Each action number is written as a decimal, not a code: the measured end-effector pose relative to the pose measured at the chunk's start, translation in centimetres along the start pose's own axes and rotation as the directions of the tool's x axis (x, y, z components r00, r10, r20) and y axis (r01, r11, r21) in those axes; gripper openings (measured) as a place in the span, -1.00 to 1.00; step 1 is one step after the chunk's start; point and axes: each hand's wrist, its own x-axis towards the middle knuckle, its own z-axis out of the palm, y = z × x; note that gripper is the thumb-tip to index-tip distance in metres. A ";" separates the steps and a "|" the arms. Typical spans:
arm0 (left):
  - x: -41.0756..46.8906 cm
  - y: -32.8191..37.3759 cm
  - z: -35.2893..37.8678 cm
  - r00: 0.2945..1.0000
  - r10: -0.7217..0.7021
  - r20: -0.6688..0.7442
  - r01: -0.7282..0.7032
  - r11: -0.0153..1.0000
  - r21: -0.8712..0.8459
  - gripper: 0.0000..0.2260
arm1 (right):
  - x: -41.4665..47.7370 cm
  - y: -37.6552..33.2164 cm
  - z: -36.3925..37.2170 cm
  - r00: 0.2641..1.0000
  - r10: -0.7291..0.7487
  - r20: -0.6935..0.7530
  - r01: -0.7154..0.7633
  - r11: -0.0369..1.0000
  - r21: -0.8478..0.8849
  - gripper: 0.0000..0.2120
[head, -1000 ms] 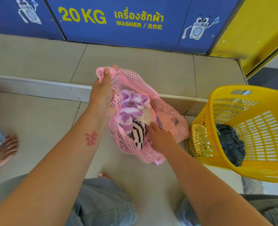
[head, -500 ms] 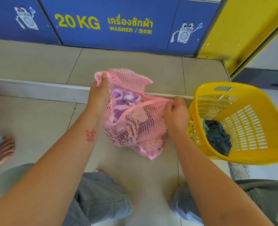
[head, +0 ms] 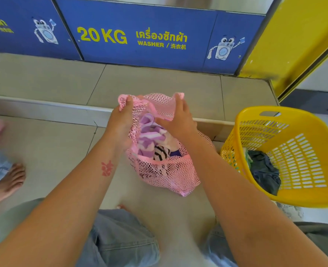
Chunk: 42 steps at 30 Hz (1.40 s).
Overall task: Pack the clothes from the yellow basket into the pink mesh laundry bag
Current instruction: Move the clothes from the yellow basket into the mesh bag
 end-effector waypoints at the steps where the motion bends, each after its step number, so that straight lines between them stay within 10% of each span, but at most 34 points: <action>1: 0.2 -0.1 -0.1 1.000 0.001 0.004 -0.001 1.000 -0.004 -0.65 | 0.5 -0.6 0.5 1.000 0.008 0.017 -0.008 0.999 0.035 -0.09; 6: 1.4 -0.6 -0.7 0.997 0.007 0.081 -0.008 1.000 0.012 -0.65 | 2.1 -2.1 1.6 0.998 -0.063 -0.019 0.064 0.997 0.053 -0.75; 11: 2.5 -0.3 -1.0 0.999 0.006 0.050 -0.008 1.000 0.027 -0.68 | 2.1 -2.7 0.3 0.997 0.073 0.012 -0.065 0.786 0.615 -0.87; 16: 3.1 -0.4 0.6 0.990 -0.030 0.136 0.014 0.993 0.119 -0.60 | 1.7 -3.1 -1.5 0.958 0.001 0.288 -0.248 0.514 0.821 -0.84; 23: 2.7 -0.1 1.6 0.982 -0.098 0.160 0.066 0.979 0.194 -0.55 | 1.0 -2.4 -3.7 0.920 0.087 0.383 -0.324 0.719 0.615 -0.86; 30: 0.7 -0.2 2.5 0.958 -0.183 0.221 0.131 0.965 0.229 -0.25 | -0.6 1.9 -9.1 0.953 0.260 -0.158 -0.135 0.827 0.547 -0.78; 35: -0.4 -1.0 4.6 0.970 -0.197 0.143 0.184 0.978 0.096 -0.26 | -3.6 8.5 -13.9 0.769 0.255 -0.586 -0.138 0.962 0.238 -0.72; 42: -0.5 -1.9 6.3 0.985 -0.171 0.004 0.171 0.984 0.046 -0.38 | -6.4 19.7 -13.4 0.700 0.692 -0.175 -0.712 0.695 -0.098 -0.19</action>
